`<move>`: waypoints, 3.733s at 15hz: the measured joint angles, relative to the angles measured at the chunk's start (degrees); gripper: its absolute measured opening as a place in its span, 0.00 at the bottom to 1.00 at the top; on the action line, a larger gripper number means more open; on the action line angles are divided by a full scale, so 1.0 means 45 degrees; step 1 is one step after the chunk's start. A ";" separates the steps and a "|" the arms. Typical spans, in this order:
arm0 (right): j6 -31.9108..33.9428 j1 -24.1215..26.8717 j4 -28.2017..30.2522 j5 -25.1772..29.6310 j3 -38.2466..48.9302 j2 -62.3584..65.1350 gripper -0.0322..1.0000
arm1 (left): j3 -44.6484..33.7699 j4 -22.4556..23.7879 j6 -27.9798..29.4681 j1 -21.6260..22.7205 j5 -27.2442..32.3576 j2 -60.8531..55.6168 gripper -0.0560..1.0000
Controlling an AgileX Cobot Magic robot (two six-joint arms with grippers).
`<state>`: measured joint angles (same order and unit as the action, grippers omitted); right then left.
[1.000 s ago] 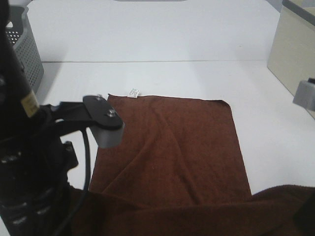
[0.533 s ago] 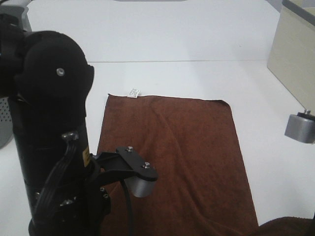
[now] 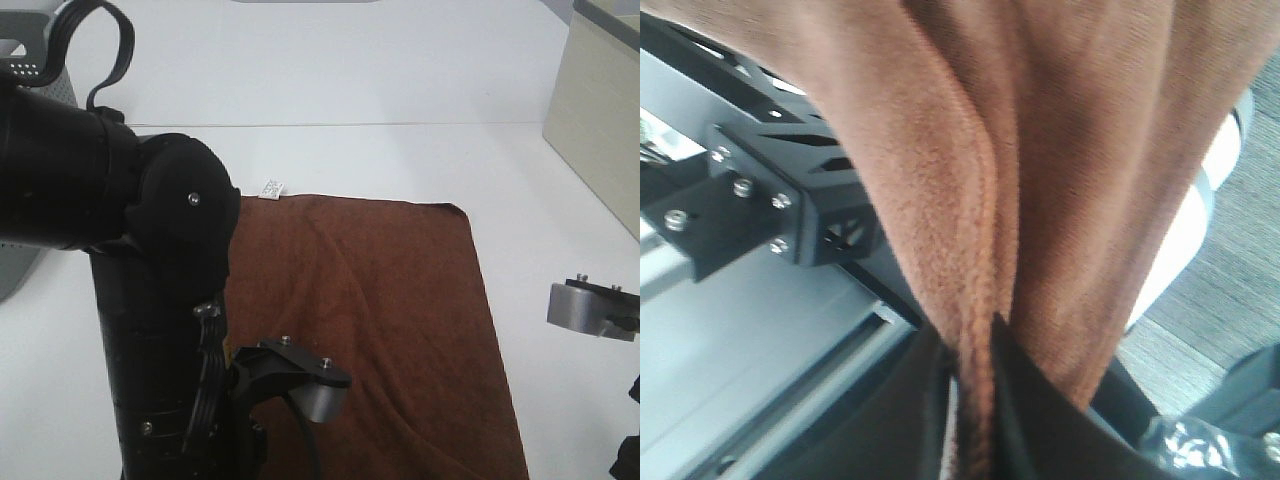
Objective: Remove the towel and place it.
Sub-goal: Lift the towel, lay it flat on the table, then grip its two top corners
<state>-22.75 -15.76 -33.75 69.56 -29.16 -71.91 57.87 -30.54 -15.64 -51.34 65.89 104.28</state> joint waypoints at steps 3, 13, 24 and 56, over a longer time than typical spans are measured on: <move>0.0000 0.0000 -0.0280 0.0000 0.0000 0.0000 0.25 | 0.0000 -0.0560 0.0025 0.0000 -0.0140 0.0000 0.08; 0.1210 0.0000 0.0102 -0.0102 -0.0229 0.0000 0.75 | 0.0140 -0.1681 0.0611 -0.0293 -0.0764 0.0000 0.99; 0.3285 0.0013 0.2699 -0.2177 -0.3603 0.1299 0.75 | 0.2852 -0.0166 0.0955 0.3298 -0.0216 -0.0917 0.99; -0.0560 0.3463 0.1184 -0.4418 -1.2643 -1.1345 0.75 | 0.9358 -0.0318 -0.2521 1.0377 -0.2126 0.6150 0.99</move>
<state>-25.27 -0.17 -28.42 49.68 -86.06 -122.96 99.98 -31.97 -26.99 -4.64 56.32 131.95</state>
